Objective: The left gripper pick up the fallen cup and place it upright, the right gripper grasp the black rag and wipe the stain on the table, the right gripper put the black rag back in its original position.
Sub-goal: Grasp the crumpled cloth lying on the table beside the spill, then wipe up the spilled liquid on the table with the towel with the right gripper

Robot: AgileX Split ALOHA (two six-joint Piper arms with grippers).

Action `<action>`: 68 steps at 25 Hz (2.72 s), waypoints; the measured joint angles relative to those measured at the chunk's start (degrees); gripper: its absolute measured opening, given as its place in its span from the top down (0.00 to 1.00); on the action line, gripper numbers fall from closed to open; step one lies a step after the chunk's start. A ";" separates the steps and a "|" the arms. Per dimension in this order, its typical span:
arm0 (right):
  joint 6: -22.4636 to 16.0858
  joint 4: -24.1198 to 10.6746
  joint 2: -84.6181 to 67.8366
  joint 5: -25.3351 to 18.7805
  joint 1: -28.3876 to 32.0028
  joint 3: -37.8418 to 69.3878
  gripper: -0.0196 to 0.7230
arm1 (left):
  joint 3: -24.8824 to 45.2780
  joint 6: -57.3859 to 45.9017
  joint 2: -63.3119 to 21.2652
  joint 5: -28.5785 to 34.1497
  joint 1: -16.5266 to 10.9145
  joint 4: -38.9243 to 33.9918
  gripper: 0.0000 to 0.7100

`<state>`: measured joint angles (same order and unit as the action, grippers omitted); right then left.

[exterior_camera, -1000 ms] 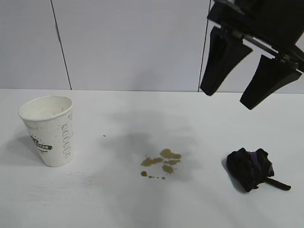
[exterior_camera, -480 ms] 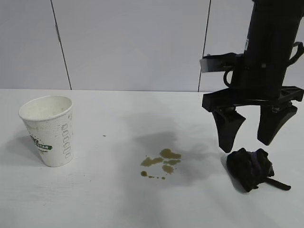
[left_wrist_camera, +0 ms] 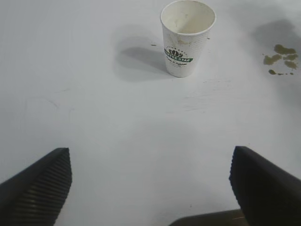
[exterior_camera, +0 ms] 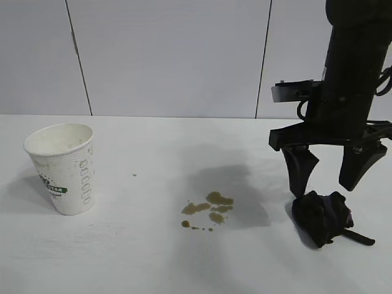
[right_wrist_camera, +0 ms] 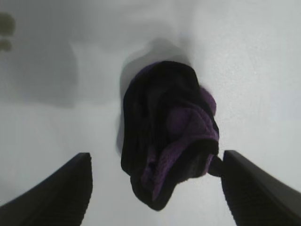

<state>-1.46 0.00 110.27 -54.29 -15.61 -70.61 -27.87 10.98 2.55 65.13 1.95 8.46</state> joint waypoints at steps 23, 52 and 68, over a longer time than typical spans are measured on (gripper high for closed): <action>0.71 9.66 -9.11 6.59 -10.84 -2.20 0.82 | 0.00 -0.17 0.00 -0.02 0.00 -0.23 0.08; -4.37 -2.92 5.83 17.44 -20.19 -2.47 0.82 | 0.00 -0.17 0.00 -0.07 0.00 -0.26 0.08; 3.83 11.74 5.83 4.48 -12.89 -2.78 0.82 | 0.00 -0.17 0.00 -0.01 0.00 -0.33 0.08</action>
<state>2.37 11.74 116.10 -49.81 -28.49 -73.38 -27.87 10.82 2.55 65.12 1.95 8.13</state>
